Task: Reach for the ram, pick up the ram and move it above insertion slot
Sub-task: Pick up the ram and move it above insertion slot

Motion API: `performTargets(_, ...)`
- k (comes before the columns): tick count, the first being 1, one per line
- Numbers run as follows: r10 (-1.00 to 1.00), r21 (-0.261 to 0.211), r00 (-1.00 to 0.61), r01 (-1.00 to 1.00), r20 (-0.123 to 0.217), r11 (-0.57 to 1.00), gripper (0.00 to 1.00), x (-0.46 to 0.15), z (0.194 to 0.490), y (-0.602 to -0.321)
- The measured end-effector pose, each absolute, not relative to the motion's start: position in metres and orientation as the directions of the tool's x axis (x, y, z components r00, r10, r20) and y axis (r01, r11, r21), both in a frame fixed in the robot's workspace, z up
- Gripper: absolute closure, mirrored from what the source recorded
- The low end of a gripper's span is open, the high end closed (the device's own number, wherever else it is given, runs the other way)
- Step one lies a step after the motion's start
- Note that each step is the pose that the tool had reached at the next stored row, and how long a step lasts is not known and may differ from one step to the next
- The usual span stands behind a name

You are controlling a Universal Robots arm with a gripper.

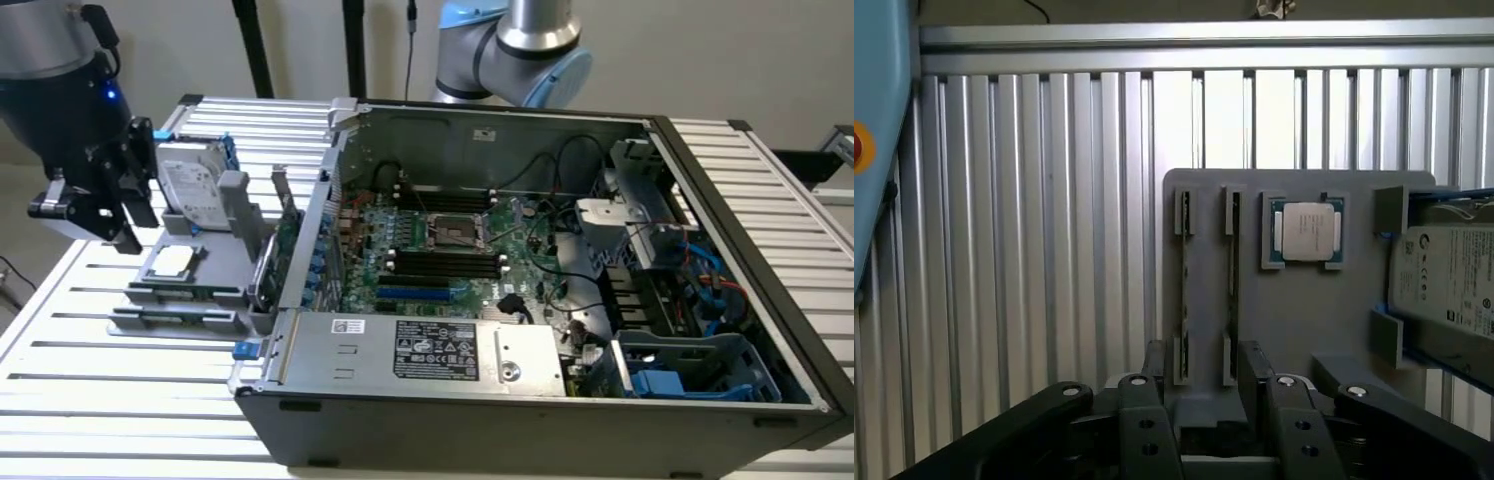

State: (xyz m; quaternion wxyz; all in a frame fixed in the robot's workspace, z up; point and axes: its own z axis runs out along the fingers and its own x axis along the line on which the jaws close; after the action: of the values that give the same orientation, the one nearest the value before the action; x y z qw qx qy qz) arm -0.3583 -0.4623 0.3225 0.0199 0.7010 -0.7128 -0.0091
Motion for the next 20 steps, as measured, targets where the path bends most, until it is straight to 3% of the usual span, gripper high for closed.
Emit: performTargets(20,-1.0,0.041,-0.016,-0.999,0.016,0.017,0.58,-0.358,0.286,-0.47)
